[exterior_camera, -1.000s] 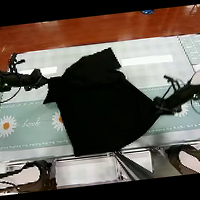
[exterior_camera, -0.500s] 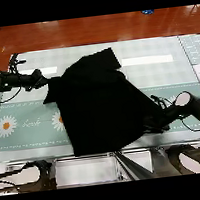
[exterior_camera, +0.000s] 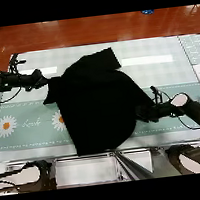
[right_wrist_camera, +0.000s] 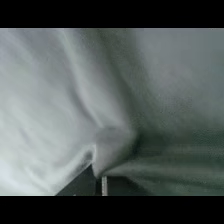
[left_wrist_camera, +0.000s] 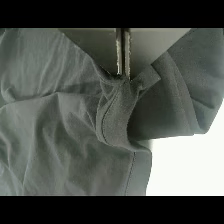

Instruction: Fold the shirts.

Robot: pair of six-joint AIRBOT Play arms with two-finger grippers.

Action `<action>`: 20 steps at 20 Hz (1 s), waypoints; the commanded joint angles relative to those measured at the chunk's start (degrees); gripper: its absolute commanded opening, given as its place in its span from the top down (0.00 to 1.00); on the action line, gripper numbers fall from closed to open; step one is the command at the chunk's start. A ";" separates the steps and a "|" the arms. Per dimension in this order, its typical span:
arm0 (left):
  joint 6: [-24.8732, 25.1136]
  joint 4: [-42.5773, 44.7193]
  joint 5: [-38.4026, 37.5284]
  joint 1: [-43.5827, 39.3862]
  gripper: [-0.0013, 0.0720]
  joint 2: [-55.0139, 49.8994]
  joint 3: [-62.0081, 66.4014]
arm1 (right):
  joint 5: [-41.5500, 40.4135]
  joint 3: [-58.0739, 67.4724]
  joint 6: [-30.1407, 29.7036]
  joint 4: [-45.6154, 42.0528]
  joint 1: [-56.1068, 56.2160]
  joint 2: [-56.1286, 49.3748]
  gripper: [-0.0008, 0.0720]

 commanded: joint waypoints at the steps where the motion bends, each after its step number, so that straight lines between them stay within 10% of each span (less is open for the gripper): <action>1: 0.04 0.02 -0.31 0.04 0.95 -0.02 0.00 | -2.45 2.69 -4.87 3.41 -1.51 0.04 0.95; 14: 3.32 3.02 -6.75 1.25 0.95 11.96 -17.09 | 19.58 69.09 -3.21 -7.34 -20.04 -36.54 0.95; 20: 2.82 7.13 -2.93 5.01 0.95 19.08 -27.23 | 21.24 77.09 -1.77 -5.29 -17.25 -47.78 0.95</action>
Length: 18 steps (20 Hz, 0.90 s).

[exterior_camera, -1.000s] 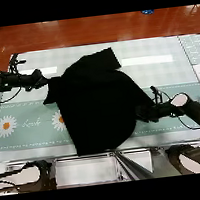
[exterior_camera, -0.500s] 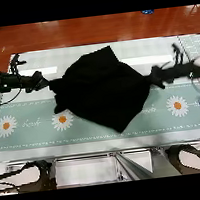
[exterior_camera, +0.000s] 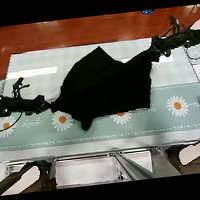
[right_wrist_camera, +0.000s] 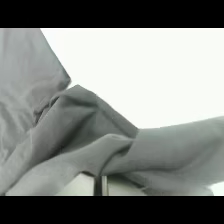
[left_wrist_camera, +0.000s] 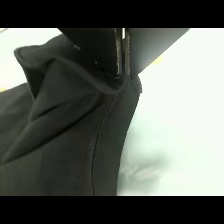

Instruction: Fold the shirts.

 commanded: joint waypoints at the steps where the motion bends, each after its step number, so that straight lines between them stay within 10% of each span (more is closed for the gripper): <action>1: -0.15 2.12 4.63 1.40 0.95 1.42 -3.67 | 1.36 3.72 0.96 0.79 1.70 -5.79 0.95; 3: -1.92 2.01 10.36 1.38 0.96 -0.50 -3.32 | 1.25 3.69 1.77 0.76 2.32 -6.60 0.89; 5: -1.95 2.08 12.26 1.40 0.91 -2.86 -1.42 | 1.70 3.72 3.02 1.22 2.21 -6.14 0.47; 7: -1.92 2.32 10.27 2.16 0.28 -4.20 3.37 | 4.44 3.78 3.10 1.62 -0.26 -4.17 0.42; 13: -8.52 2.03 -9.68 13.81 0.29 -4.02 22.32 | 12.07 0.33 2.84 -16.70 -16.09 10.88 0.42; 18: -6.10 -1.44 -14.05 5.44 0.29 -4.09 6.25 | -1.97 -32.20 -0.13 -15.58 -21.03 25.57 0.42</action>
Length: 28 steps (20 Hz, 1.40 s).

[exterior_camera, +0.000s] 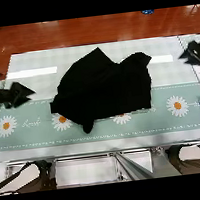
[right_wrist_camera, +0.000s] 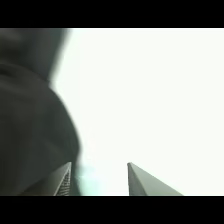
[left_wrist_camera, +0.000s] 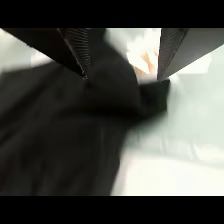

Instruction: Fold the shirts.

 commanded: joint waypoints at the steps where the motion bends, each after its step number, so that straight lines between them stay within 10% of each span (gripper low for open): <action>1: 1.79 -1.79 -1.86 -5.62 0.29 -0.07 -9.64 | -7.93 -20.22 -4.81 0.35 -2.78 9.44 0.42; 11: 4.13 -12.52 19.85 -17.81 0.30 -6.49 -16.13 | -7.41 -36.61 -10.34 7.39 -2.71 12.09 0.42; 12: 4.20 -13.27 20.09 -17.94 0.50 -7.15 -16.11 | -7.19 -37.53 -10.36 7.58 -2.71 12.09 0.42; 13: 4.39 -13.31 20.04 -17.94 0.96 -7.41 -16.00 | -7.21 -38.34 -10.36 7.85 -2.29 12.09 0.42; 24: 6.78 -14.05 16.22 -17.92 0.95 -7.37 -12.44 | -16.11 -37.90 -12.35 20.50 19.63 3.91 0.44; 25: 6.78 -14.23 15.34 -17.99 0.95 -7.37 -12.41 | -16.31 -36.35 -12.66 20.72 21.18 2.99 0.47; 27: 6.84 -14.25 14.56 -17.79 0.95 -6.99 -11.72 | -15.19 -31.74 -13.57 20.74 23.39 2.01 0.95; 28: 6.84 -14.71 13.86 -17.16 0.95 -6.62 -9.66 | -13.31 -28.35 -13.94 20.70 23.98 2.03 0.95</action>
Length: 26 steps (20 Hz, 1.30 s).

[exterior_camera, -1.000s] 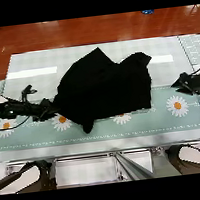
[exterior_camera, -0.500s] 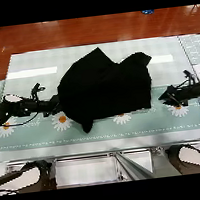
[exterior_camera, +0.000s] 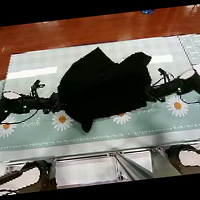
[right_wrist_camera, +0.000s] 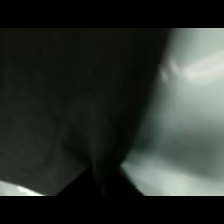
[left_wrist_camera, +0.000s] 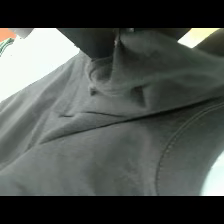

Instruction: Fold the shirts.

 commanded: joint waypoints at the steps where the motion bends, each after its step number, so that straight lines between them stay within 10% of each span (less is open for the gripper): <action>1: 0.44 -2.60 -2.97 1.49 0.95 0.98 5.14 | 5.05 10.45 -1.38 2.73 3.30 -1.27 0.95; 6: 1.11 -16.98 -5.97 7.39 0.96 7.08 33.57 | 13.20 46.64 6.58 -6.47 3.06 3.19 0.95; 11: -4.44 -12.59 -6.32 9.99 0.96 9.55 65.40 | 16.09 79.19 10.71 -12.24 3.06 8.28 0.95; 15: -7.78 -2.64 -9.38 10.56 0.96 13.29 80.70 | 16.48 78.23 9.73 -16.59 3.06 20.57 0.95; 26: -7.76 17.94 -14.21 7.61 0.96 40.17 66.84 | 25.49 56.74 12.46 -20.55 3.06 44.06 0.95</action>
